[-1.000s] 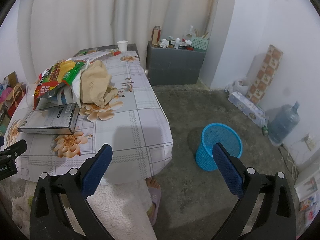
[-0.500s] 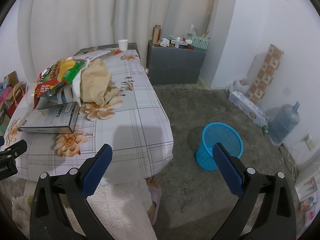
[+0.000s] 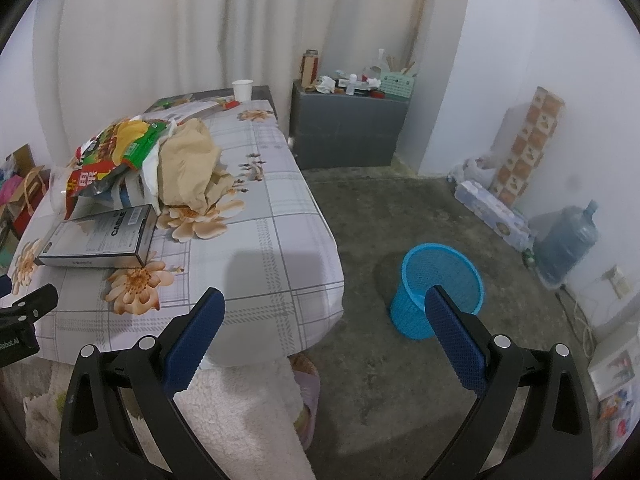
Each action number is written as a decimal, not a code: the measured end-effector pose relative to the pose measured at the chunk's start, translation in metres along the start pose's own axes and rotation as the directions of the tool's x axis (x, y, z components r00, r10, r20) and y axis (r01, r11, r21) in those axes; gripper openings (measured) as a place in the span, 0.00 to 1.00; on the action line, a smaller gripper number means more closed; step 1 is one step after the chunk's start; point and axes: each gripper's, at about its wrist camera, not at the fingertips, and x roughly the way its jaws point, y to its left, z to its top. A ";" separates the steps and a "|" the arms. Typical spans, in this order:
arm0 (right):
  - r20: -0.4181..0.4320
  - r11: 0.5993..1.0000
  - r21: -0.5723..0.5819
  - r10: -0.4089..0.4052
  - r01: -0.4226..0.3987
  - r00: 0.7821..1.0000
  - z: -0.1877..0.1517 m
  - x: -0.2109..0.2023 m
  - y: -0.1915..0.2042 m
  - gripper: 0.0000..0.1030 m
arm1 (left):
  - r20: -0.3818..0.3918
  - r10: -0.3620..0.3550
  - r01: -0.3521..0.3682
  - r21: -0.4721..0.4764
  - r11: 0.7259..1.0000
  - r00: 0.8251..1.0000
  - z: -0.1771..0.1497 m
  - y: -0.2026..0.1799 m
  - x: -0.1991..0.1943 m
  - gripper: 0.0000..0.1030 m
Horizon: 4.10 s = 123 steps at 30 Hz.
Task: Collect trash
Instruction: 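Reach the left gripper to the chip bag and grasp it, then lift the chip bag with the left gripper while the right gripper grasps the CABLE box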
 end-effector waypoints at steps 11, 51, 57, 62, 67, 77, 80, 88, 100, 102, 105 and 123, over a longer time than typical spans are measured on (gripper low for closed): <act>0.042 1.000 0.014 0.006 -0.006 0.999 0.026 0.007 -0.002 0.93 | 0.041 0.060 -0.058 -0.057 0.997 0.997 0.033 0.032 0.014 0.95; -0.002 0.937 -0.155 0.317 -0.313 0.949 0.099 0.086 0.097 0.93 | 0.410 0.121 -0.398 0.705 0.587 0.904 0.085 0.003 0.120 0.70; -0.010 0.936 -0.144 0.322 -0.320 0.947 0.098 0.089 0.096 0.93 | 0.439 0.144 -0.446 0.730 0.518 0.887 0.085 -0.005 0.134 0.52; -0.007 0.937 -0.134 0.323 -0.321 0.946 0.099 0.089 0.094 0.93 | 0.467 0.146 -0.476 0.741 0.474 0.872 0.082 -0.010 0.140 0.27; -0.003 0.936 -0.132 0.327 -0.325 0.945 0.098 0.086 0.092 0.93 | 0.518 0.140 -0.519 0.723 0.455 0.844 0.082 -0.014 0.134 0.05; 0.051 0.875 -0.268 0.430 -0.402 0.901 0.094 0.065 0.098 0.93 | 0.637 0.139 -0.595 0.590 0.546 0.758 0.096 -0.003 0.110 0.00; -0.010 0.776 -0.373 0.544 -0.508 0.839 0.092 0.063 0.118 0.93 | 0.665 0.149 -0.609 0.540 0.582 0.732 0.101 -0.004 0.095 0.00; -0.207 0.504 -0.527 0.705 -0.684 0.679 0.089 0.076 0.177 0.93 | 0.656 0.162 -0.532 0.416 0.737 0.737 0.131 0.018 0.067 0.00; -0.410 0.365 -0.528 0.681 -0.767 0.607 0.072 0.105 0.232 0.93 | 0.605 0.122 -0.357 0.286 0.889 0.787 0.148 0.061 0.031 0.00; -0.444 0.364 -0.523 0.655 -0.771 0.611 0.067 0.110 0.234 0.93 | 0.597 0.110 -0.325 0.267 0.907 0.795 0.149 0.068 0.025 0.00; -0.493 0.350 -0.510 0.629 -0.786 0.600 0.058 0.109 0.235 0.93 | 0.596 0.097 -0.297 0.247 0.923 0.797 0.151 0.073 0.020 0.00; -0.480 0.394 -0.575 0.549 -0.718 0.685 0.033 0.103 0.266 0.87 | 0.594 0.048 -0.209 0.206 0.956 0.803 0.159 0.089 -0.011 0.00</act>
